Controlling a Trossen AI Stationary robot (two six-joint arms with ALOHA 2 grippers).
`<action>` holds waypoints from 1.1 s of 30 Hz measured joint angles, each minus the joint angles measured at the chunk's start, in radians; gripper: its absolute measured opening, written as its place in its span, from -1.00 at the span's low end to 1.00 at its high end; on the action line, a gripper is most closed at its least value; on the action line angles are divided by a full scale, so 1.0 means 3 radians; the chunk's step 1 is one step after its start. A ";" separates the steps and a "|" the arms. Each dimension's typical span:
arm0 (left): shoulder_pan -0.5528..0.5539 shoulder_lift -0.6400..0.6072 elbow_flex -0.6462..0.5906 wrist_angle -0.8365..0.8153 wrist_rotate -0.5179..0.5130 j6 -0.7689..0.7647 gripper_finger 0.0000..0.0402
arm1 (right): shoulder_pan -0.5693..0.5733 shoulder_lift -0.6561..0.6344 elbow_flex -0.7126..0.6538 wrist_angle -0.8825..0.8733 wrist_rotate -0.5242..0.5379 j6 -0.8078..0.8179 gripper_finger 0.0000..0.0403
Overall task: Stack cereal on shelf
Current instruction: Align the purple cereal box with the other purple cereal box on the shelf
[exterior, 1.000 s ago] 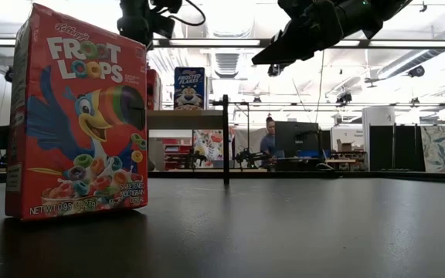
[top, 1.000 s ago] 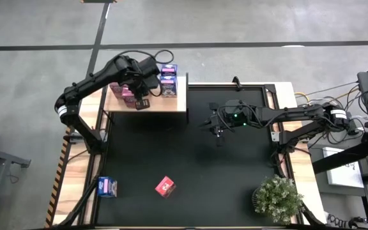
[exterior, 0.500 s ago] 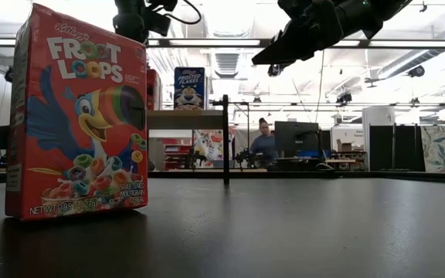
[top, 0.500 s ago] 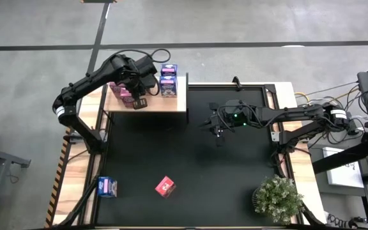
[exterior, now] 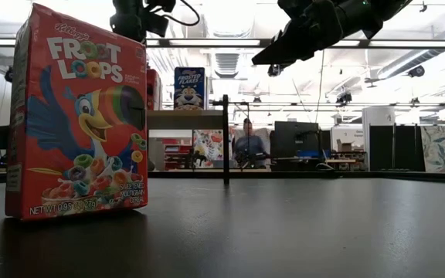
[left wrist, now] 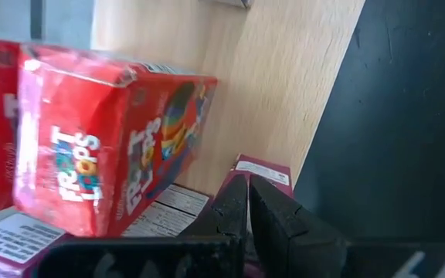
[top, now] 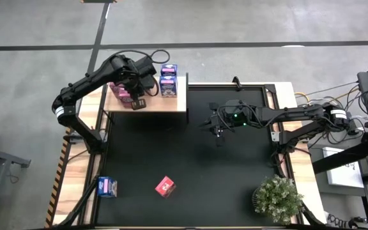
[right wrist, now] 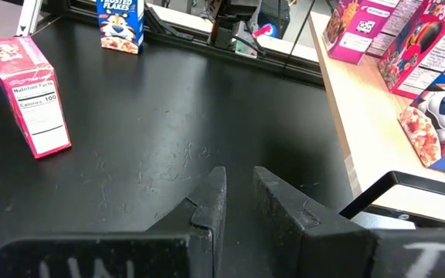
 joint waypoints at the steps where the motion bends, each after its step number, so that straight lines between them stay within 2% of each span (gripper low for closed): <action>1: 0.0002 0.0000 -0.0021 0.0000 -0.0001 -0.0003 -1.00 | 0.0000 0.0000 0.0000 0.0000 0.0000 0.0001 -0.71; 33: 0.0016 -0.0243 -0.0153 -0.0022 -0.0083 0.0028 -1.00 | 0.0000 0.0001 0.0000 0.0000 0.0000 0.0000 -0.71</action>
